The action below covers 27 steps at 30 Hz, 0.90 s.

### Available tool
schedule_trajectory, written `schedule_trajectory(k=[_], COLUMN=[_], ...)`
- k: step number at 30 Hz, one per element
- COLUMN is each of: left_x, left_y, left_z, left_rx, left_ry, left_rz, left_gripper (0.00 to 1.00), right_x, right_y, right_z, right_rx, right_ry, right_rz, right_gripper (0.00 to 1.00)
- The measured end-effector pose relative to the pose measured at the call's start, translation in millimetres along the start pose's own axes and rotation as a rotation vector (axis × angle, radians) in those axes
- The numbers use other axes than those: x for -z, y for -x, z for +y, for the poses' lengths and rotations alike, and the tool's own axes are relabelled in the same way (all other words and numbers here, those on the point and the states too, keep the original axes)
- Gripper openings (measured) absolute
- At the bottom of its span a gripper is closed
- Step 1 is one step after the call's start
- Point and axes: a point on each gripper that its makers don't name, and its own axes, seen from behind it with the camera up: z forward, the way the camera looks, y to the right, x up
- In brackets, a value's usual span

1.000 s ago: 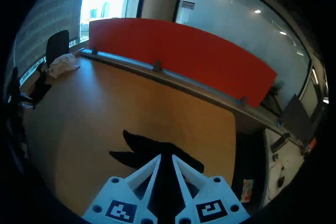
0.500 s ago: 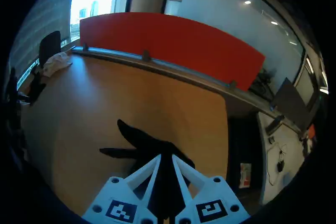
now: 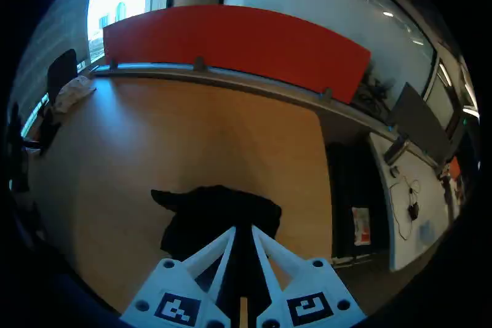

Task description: Fold towel

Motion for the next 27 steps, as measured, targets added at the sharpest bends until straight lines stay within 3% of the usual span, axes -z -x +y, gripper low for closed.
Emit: schedule_trajectory(k=[11,27], left_x=[1.4,4.6], left_y=[-0.8,0.0], left_z=[1.1,-4.0], left_rx=[-0.007,-0.012], left_ry=[0.002,-0.01], left_rz=[0.003,0.002], left_gripper=[0.91,0.91], right_x=[-2.9,-22.6], right_y=[42.6,116.5], right_z=[4.1,13.4], right_rx=[-0.042,-0.159], right_ry=[0.032,0.095], right_rz=[-0.064,-0.188], right_gripper=[0.06,0.06])
